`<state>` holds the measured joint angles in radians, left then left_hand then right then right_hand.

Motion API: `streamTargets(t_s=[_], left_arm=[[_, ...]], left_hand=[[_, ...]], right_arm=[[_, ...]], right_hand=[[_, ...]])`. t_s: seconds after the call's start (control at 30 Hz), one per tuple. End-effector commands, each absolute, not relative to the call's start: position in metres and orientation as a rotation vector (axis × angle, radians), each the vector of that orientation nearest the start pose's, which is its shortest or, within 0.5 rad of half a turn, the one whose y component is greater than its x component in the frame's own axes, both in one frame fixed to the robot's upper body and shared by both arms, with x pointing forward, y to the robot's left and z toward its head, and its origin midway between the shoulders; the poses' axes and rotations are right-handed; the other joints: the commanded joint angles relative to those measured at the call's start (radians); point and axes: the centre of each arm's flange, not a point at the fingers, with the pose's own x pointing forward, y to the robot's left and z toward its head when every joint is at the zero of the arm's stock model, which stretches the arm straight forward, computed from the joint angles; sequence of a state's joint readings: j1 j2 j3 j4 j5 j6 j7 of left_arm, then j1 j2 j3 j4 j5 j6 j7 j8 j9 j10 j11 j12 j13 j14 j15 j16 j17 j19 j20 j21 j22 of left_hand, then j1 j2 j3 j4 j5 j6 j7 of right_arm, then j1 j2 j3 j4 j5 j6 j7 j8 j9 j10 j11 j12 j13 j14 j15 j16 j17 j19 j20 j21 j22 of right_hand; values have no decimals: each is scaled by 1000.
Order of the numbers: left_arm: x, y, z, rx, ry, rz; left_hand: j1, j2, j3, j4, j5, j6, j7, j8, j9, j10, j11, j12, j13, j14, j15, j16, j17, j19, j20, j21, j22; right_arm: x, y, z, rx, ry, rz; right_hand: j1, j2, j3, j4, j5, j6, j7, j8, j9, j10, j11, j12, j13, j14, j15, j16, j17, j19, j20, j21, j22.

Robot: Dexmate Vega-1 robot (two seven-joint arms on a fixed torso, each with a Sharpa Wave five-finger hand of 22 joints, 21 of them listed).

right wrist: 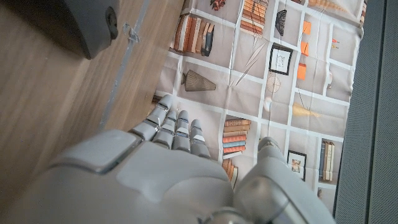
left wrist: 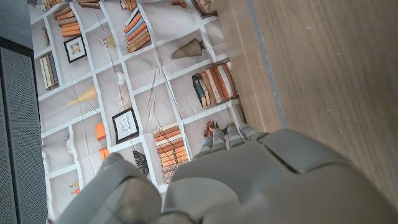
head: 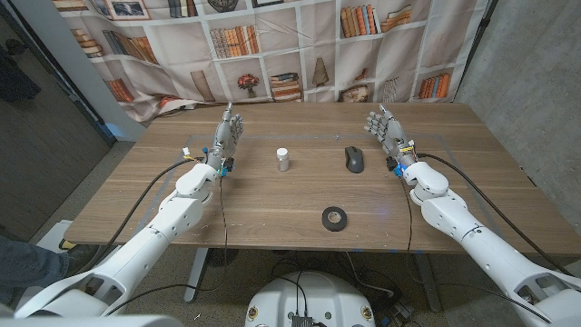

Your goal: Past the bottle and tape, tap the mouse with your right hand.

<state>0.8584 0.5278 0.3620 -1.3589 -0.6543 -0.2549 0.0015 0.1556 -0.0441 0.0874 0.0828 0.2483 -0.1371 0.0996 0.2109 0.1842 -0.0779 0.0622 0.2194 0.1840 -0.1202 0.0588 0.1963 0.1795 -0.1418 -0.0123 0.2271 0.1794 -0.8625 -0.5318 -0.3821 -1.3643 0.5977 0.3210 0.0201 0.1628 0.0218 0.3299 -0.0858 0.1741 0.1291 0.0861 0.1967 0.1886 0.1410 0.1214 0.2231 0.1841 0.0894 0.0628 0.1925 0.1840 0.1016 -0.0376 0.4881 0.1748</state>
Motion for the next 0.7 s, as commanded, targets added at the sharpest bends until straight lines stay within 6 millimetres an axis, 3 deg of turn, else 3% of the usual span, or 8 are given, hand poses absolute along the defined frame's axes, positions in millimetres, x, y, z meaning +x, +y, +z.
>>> streamTargets(t_s=[0.03,0.5,0.7], left_arm=[[638,292,-21,-32,-595,-201],[625,299,-23,-26,-598,-213],[623,301,-22,-26,-600,-205]], left_hand=[[4,3,7,4,5,1,-1,5,4,4,-3,4,5,2,4,4,5,-6,7,-1,2],[11,11,10,3,3,9,1,6,4,8,0,4,5,6,3,3,5,-7,10,-3,2],[19,19,12,1,1,25,4,10,4,19,-2,6,5,10,3,2,4,-6,9,-5,2]], right_arm=[[626,-273,-13,-104,-720,184],[610,-273,-13,-197,-766,121],[602,-270,-11,-236,-790,100]], right_hand=[[11,-2,-2,-7,3,17,-5,7,3,19,-1,7,2,11,1,6,2,10,-29,-2,2],[12,-1,-6,-10,3,45,-14,15,3,42,-9,13,2,27,-4,10,2,26,-30,-5,2],[12,3,-10,-12,3,63,-26,18,3,58,-8,16,2,-5,-5,-3,3,4,-33,-23,3]])
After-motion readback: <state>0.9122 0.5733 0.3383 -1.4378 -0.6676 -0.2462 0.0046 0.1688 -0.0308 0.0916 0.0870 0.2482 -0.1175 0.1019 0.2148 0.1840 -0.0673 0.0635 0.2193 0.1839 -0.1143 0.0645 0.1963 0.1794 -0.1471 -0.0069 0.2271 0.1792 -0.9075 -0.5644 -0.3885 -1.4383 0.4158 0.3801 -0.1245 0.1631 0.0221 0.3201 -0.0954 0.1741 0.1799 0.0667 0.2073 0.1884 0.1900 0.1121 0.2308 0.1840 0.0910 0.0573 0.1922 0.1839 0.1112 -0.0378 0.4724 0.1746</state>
